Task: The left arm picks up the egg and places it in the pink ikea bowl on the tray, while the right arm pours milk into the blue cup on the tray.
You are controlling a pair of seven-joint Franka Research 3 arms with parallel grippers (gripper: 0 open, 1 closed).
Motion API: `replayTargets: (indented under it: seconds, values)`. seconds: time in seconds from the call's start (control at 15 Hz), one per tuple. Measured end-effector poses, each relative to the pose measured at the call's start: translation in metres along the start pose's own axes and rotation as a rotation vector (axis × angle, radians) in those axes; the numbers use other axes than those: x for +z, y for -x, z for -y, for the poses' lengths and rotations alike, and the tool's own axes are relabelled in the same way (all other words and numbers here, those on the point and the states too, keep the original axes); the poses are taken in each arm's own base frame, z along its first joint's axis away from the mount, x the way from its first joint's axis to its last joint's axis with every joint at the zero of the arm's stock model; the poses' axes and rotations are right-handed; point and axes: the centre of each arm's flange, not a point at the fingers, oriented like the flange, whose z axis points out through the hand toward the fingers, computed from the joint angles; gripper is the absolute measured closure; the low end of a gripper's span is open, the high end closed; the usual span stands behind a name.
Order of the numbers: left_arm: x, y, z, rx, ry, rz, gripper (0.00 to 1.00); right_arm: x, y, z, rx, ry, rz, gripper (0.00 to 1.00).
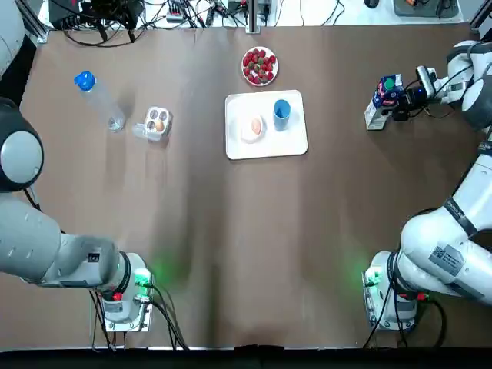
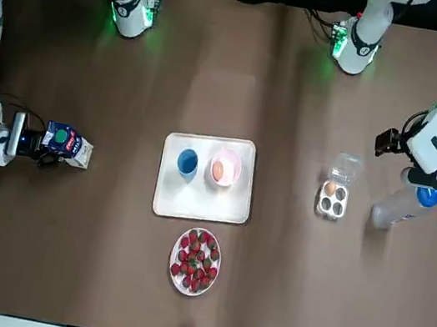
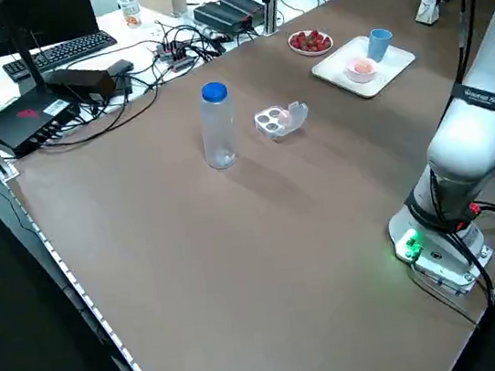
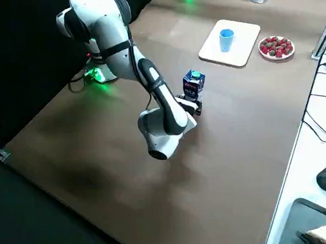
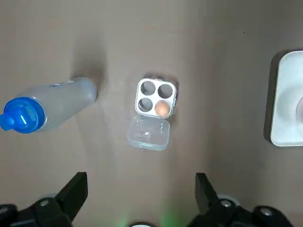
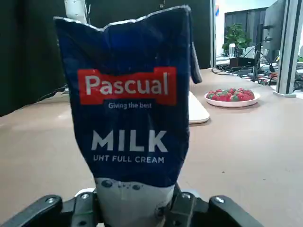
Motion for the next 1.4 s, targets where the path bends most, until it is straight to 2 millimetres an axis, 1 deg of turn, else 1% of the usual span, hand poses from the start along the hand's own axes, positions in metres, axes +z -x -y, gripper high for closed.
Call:
replayTargets:
  seconds: [0.2,0.53,0.6,0.67,0.73,0.87,1.0,1.07,1.13,1.2,1.27,1.4]
  values:
    - [0.0001,-0.0002,-0.0001,0.0,0.0,-0.001,0.0,0.0016,0.0045,0.0009,-0.003,-0.002,-0.003,0.53]
    - [0.0004,-0.0002,-0.0017,0.003,0.0,0.0,0.0,0.0029,0.0102,0.0026,-0.012,-0.003,-0.007,0.49]
    - [0.0005,-0.0002,-0.0017,0.003,0.0,0.0,0.0,0.0027,0.0102,0.0027,-0.013,-0.003,-0.007,0.42]
    - [0.0006,-0.0003,-0.0017,0.003,0.0,0.0,0.0,0.0026,0.0102,0.0027,-0.013,-0.003,-0.007,0.42]
    - [0.0006,-0.0003,-0.0017,0.003,0.0,0.0,0.0,0.0026,0.0102,0.0027,-0.013,-0.003,-0.007,0.38]
    - [0.0007,-0.0002,-0.002,0.004,0.0,0.0,0.0,0.0025,0.0102,0.0027,-0.013,-0.003,-0.007,0.22]
    - [0.0007,-0.0002,-0.0021,0.004,0.0,0.0,0.0,0.0025,0.0102,0.0028,-0.013,-0.003,-0.007,0.19]
    - [0.0007,-0.0002,-0.0021,0.004,0.0,0.0,0.0,0.0025,0.0102,0.0028,-0.013,-0.003,-0.007,0.18]
    - [0.0007,-0.0002,-0.0021,0.004,0.0,0.0,0.0,0.0023,0.0103,0.0029,-0.013,-0.003,-0.007,0.12]
    - [0.0007,-0.0002,-0.0021,0.004,0.0,0.0,0.0,0.0018,0.0104,0.0031,-0.013,-0.002,-0.006,0.04]
    - [0.0007,-0.0002,-0.0021,0.004,0.0,0.0,0.0,0.0009,0.0107,0.0036,-0.012,-0.001,-0.006,0.0]
    - [0.0011,-0.0004,-0.0022,0.004,0.0,0.001,0.0,-0.0007,0.0111,0.0045,-0.011,0.002,-0.006,0.0]
